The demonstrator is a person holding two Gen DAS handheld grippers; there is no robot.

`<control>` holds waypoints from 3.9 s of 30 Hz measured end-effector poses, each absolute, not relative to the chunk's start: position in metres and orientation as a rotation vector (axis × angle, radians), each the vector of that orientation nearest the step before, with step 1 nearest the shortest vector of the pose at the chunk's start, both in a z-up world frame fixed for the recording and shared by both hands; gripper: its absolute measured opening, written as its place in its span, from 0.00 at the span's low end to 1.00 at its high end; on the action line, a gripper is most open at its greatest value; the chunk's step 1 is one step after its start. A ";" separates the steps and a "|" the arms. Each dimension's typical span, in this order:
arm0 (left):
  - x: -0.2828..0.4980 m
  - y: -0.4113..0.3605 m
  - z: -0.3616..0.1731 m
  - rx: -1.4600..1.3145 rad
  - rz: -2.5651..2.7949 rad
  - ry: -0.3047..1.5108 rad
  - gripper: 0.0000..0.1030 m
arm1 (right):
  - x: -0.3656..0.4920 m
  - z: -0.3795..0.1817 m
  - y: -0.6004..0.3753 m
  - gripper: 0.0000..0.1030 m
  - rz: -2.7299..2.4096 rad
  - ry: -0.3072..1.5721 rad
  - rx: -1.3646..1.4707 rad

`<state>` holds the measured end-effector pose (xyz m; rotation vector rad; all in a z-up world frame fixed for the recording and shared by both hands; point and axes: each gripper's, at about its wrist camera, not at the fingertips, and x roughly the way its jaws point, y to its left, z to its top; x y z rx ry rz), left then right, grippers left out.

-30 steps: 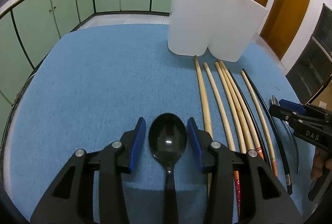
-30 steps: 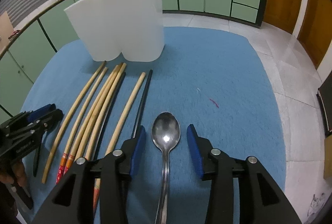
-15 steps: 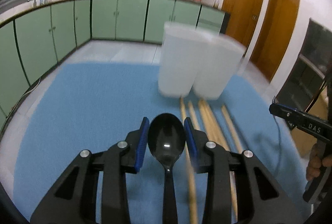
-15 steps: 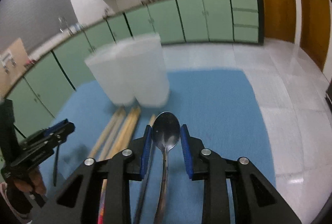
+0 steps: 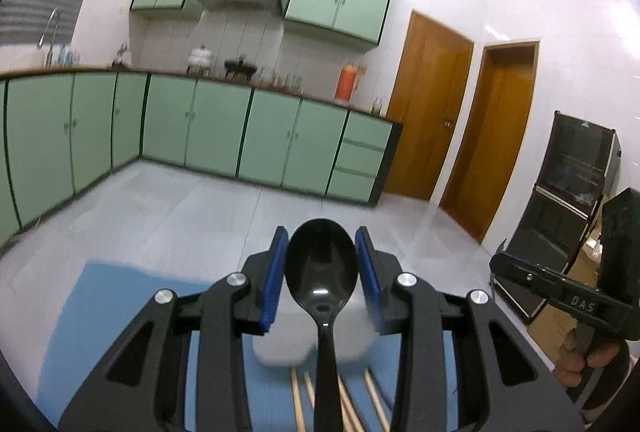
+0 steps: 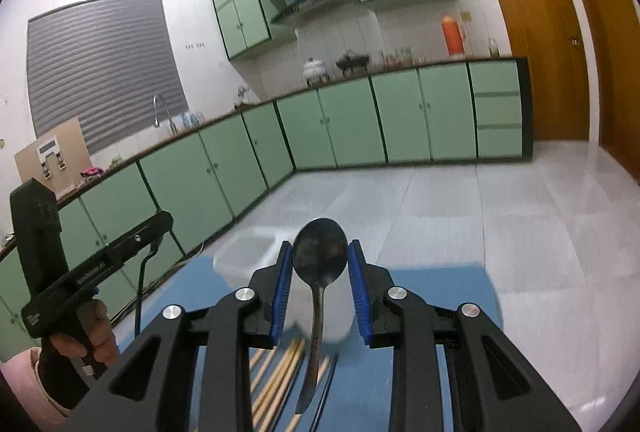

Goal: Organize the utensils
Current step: 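Lift both spoons and drop them into the white holder with both tools, then move both open tools back toward the chopsticks on the mat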

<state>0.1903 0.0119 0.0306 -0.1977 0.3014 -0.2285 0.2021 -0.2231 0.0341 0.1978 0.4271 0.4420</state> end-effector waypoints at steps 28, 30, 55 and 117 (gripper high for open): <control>0.307 -0.014 0.020 -0.205 -0.155 0.231 0.32 | 0.323 0.035 -0.161 0.27 0.355 0.339 0.067; 0.308 -0.015 0.016 -0.206 -0.150 0.235 0.32 | 0.324 0.028 -0.156 0.27 0.358 0.348 0.060; 0.274 0.005 0.022 -0.221 -0.144 0.270 0.51 | 0.285 0.002 -0.163 0.39 0.385 0.397 0.066; 0.037 -0.008 -0.121 0.033 -0.117 0.895 0.06 | 0.030 -0.125 -0.168 0.08 0.276 0.856 -0.022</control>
